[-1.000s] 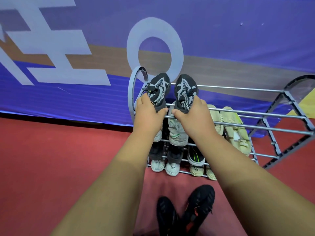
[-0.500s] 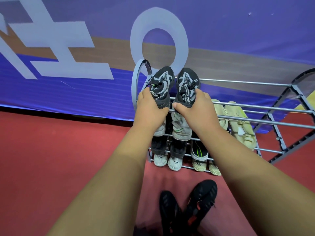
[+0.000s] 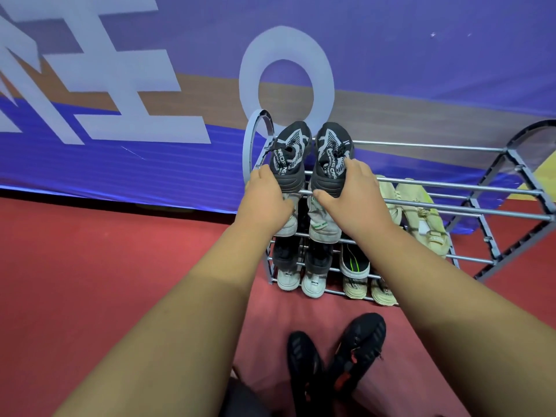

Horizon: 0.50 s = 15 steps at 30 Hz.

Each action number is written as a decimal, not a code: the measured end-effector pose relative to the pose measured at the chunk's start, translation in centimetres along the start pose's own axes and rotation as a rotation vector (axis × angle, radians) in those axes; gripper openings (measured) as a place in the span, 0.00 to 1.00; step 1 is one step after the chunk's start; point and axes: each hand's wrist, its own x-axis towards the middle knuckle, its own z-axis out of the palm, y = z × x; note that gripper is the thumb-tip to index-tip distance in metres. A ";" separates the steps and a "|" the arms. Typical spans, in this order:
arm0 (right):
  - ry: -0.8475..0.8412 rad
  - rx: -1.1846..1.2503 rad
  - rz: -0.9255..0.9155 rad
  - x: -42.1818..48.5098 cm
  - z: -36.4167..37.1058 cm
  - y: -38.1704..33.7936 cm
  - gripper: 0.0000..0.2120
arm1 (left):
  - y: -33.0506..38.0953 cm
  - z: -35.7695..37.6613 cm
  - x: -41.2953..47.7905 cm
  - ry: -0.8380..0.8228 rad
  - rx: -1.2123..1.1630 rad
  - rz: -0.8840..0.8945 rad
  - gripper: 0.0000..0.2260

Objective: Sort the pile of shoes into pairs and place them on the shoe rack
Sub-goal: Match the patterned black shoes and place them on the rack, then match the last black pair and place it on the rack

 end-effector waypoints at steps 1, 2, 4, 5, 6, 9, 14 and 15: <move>-0.014 -0.018 0.001 -0.7 -0.5 -0.2 0.33 | 0.1 -0.4 -0.7 -0.014 0.045 0.012 0.24; -0.019 -0.043 -0.014 -1.4 -1.0 -0.2 0.32 | 0.1 -0.8 -1.4 -0.030 0.082 0.025 0.22; -0.039 -0.084 -0.030 -3.0 -2.2 -0.3 0.30 | 0.3 -1.8 -3.1 -0.084 0.142 0.047 0.19; -0.064 -0.092 -0.018 -3.9 -2.8 -0.4 0.29 | 0.4 -2.3 -4.0 -0.121 0.169 0.055 0.17; -0.083 -0.107 -0.015 -5.0 -3.5 -0.3 0.27 | 0.5 -2.6 -5.0 -0.163 0.197 0.063 0.16; -0.124 -0.172 -0.029 -8.1 -5.0 0.2 0.21 | 0.6 -2.9 -8.1 -0.360 0.317 0.074 0.15; -0.222 -0.171 0.020 -11.1 -5.5 1.6 0.13 | 0.2 -0.6 -12.2 -0.833 0.575 0.037 0.15; -0.245 -0.172 0.054 -11.7 -5.4 2.0 0.13 | 0.2 0.4 -13.1 -0.910 0.559 -0.005 0.15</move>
